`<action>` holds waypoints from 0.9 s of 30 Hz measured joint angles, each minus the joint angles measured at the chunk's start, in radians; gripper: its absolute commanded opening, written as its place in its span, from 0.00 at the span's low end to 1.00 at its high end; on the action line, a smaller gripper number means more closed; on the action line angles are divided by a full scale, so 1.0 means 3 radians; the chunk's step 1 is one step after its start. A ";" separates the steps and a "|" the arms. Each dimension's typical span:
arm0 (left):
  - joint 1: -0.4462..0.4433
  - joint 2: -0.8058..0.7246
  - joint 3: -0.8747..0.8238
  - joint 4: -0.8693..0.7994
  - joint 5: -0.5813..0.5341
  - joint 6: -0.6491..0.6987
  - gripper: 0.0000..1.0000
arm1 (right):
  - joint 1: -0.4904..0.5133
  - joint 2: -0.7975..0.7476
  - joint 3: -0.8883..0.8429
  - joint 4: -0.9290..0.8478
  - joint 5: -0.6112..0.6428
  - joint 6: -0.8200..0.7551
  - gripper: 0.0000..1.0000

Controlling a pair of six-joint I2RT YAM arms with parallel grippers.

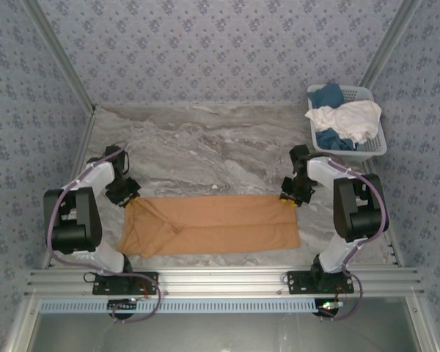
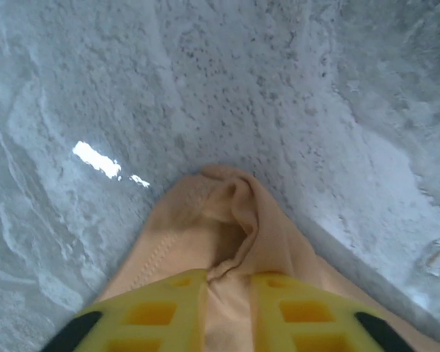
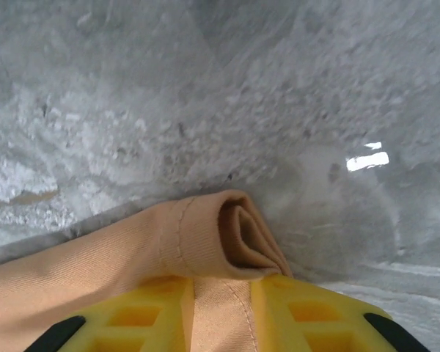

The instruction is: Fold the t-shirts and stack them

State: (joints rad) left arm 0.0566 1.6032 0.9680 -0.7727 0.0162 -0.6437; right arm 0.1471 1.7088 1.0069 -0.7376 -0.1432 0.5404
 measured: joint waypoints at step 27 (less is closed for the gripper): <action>-0.0301 -0.0563 0.0183 -0.0161 0.0148 -0.0095 0.17 | 0.0479 -0.0497 0.0130 -0.0097 0.0252 0.0003 0.27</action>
State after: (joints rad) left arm -0.0338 1.4342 1.0229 -0.8211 0.0605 -0.6724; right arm 0.2909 1.5597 1.0458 -0.7666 -0.0677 0.5411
